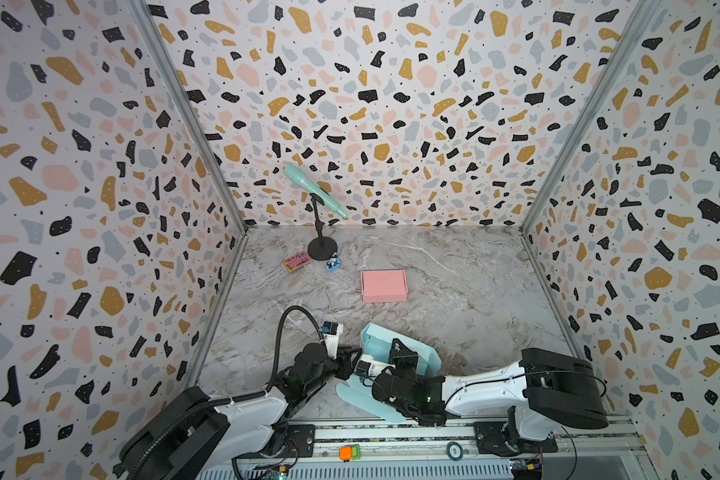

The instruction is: Fold the paper box

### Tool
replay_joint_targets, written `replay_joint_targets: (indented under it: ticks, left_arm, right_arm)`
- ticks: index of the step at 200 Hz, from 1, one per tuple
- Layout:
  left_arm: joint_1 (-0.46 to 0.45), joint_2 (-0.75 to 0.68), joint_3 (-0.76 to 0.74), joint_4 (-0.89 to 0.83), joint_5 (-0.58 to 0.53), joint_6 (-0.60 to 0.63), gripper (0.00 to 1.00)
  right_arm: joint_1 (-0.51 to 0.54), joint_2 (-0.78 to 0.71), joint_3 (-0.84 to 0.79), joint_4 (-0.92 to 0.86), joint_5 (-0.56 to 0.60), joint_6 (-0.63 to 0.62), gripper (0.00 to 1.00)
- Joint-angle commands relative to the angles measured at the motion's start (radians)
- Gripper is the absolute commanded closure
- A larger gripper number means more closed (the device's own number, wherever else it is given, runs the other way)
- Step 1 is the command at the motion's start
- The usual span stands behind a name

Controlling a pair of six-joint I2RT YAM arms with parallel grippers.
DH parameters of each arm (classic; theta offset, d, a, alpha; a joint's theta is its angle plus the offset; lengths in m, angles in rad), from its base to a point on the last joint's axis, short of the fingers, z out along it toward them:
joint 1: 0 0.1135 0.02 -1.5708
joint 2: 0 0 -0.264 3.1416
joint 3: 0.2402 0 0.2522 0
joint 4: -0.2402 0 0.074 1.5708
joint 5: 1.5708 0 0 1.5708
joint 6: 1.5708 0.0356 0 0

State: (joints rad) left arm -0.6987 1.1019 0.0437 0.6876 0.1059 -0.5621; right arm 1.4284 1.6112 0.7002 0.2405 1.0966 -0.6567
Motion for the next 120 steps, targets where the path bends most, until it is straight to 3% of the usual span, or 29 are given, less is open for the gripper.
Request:
replay_joint_targets:
  ticks: [1,120]
  left_arm:
    - [-0.025,-0.020,-0.013,0.081,-0.063,0.030,0.56]
    - [-0.048,0.095,0.053,0.163,-0.123,0.128,0.51]
  right_arm:
    - [0.018,0.009,-0.014,-0.023,-0.064,-0.006,1.00]
    - [0.037,0.003,-0.017,-0.024,-0.076,-0.003,1.00]
